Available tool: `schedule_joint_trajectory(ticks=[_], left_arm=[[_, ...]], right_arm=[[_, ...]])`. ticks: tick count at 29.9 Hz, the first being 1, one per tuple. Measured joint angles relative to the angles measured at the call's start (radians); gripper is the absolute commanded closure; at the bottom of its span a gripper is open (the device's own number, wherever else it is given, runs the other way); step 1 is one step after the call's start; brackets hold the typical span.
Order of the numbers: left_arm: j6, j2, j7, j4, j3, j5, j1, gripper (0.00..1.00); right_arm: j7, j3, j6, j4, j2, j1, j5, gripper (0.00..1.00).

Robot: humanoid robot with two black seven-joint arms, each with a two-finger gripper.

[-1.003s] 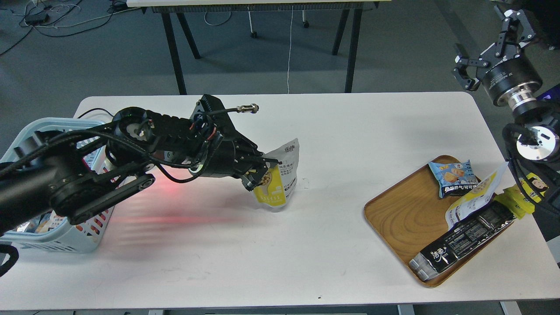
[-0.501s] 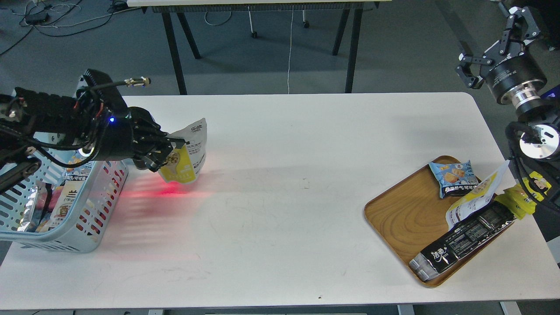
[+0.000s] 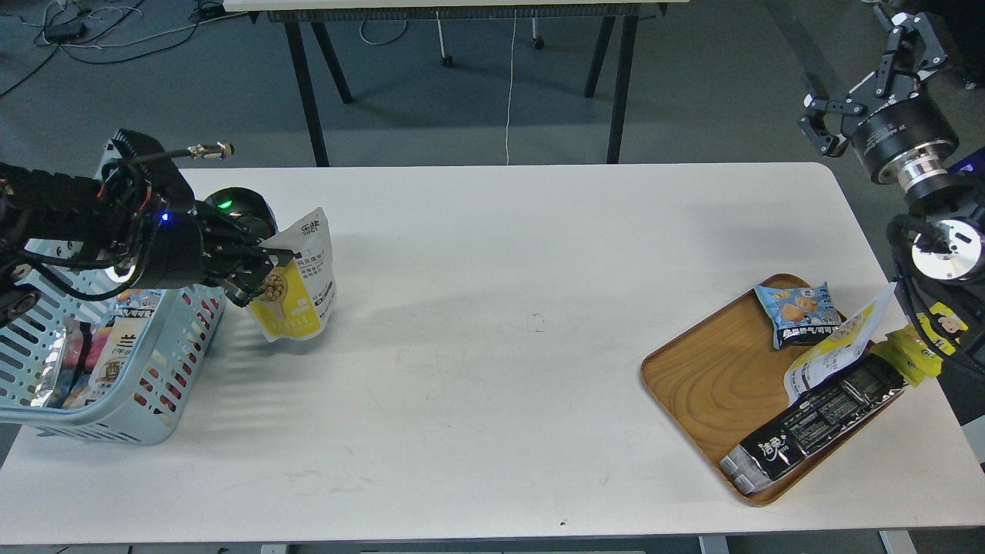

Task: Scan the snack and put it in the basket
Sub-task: 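Carry the yellow packet with the left gripper over the red scanner, then move the packet over the white basket and drop it in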

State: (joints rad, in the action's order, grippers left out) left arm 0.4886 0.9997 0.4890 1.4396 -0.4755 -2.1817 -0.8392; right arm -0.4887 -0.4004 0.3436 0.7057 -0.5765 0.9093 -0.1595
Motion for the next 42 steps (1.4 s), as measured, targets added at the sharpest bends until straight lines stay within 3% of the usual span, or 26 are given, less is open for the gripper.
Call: schedule_joint_trajectory(ticks=[42], left_arm=[[0.0, 0.015, 0.0, 0.035, -0.021, 0.0, 0.002, 1.0]], right_arm=[[0.0, -0.089, 0.034, 0.0, 0.004, -0.006, -0.003, 0.02]])
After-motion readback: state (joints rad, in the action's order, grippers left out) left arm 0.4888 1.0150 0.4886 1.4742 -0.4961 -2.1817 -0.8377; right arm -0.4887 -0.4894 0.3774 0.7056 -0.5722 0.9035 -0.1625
